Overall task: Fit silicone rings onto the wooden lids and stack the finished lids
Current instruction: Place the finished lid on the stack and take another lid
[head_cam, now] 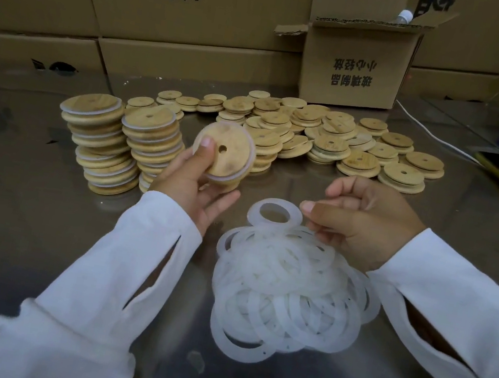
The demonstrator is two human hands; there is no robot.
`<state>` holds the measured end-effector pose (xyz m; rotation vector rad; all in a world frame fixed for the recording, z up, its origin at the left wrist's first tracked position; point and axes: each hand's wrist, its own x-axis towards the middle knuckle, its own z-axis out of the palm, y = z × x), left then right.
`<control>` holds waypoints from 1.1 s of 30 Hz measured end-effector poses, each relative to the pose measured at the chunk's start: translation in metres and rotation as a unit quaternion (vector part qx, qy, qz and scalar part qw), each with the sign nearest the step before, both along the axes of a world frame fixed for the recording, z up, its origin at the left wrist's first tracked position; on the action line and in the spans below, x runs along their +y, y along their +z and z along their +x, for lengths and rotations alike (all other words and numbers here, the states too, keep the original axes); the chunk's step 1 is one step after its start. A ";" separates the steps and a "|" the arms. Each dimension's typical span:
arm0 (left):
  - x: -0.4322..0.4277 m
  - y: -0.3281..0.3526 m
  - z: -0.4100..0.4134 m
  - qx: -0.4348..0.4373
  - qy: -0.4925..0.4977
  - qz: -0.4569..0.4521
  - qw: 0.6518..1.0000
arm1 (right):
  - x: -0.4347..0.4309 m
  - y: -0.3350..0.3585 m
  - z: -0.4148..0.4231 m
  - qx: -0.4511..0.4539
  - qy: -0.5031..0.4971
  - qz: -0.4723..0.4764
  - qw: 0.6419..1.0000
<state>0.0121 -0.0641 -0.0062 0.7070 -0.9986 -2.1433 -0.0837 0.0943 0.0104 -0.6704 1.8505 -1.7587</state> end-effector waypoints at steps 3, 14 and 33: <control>-0.006 -0.001 -0.004 -0.086 0.034 0.007 0.996 | -0.001 -0.002 0.002 0.020 0.019 0.009 1.000; -0.010 0.013 -0.029 -0.206 0.025 0.080 0.975 | -0.001 -0.003 0.004 0.005 0.019 -0.002 1.000; -0.002 0.016 -0.025 -0.164 0.012 0.063 0.984 | 0.001 -0.004 0.003 -0.037 0.028 0.025 0.999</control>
